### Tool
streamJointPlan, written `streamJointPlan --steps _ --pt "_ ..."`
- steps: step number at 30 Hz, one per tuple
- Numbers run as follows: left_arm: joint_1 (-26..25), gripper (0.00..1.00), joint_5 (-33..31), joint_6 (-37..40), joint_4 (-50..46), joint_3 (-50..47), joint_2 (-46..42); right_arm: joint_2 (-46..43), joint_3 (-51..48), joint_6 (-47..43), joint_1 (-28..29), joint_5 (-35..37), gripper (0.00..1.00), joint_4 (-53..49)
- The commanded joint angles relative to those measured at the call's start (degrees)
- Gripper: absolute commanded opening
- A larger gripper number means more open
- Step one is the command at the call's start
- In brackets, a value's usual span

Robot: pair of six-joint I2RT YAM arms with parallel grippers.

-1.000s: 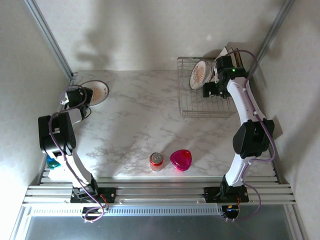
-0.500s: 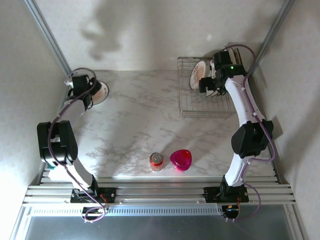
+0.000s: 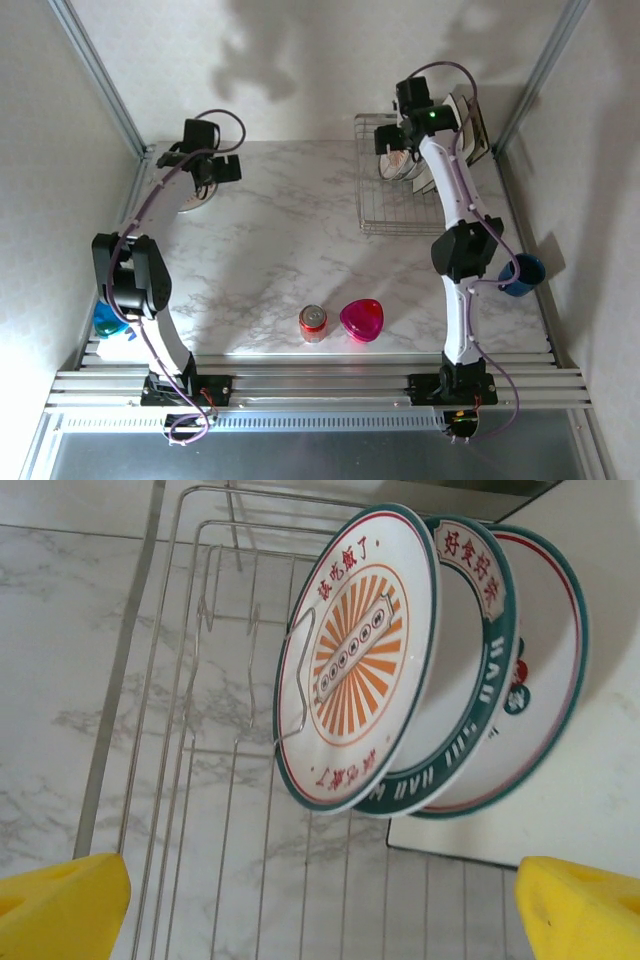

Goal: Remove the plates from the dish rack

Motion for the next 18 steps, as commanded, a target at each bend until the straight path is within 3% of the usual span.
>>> streamJointPlan --steps 1,18 --pt "-0.3 1.00 1.3 3.8 -4.5 2.6 0.1 3.2 4.4 1.0 0.0 2.0 0.99 -1.2" --pt "-0.5 1.00 3.1 5.5 -3.2 0.9 0.1 11.6 6.7 2.6 -0.5 6.4 0.89 7.6"
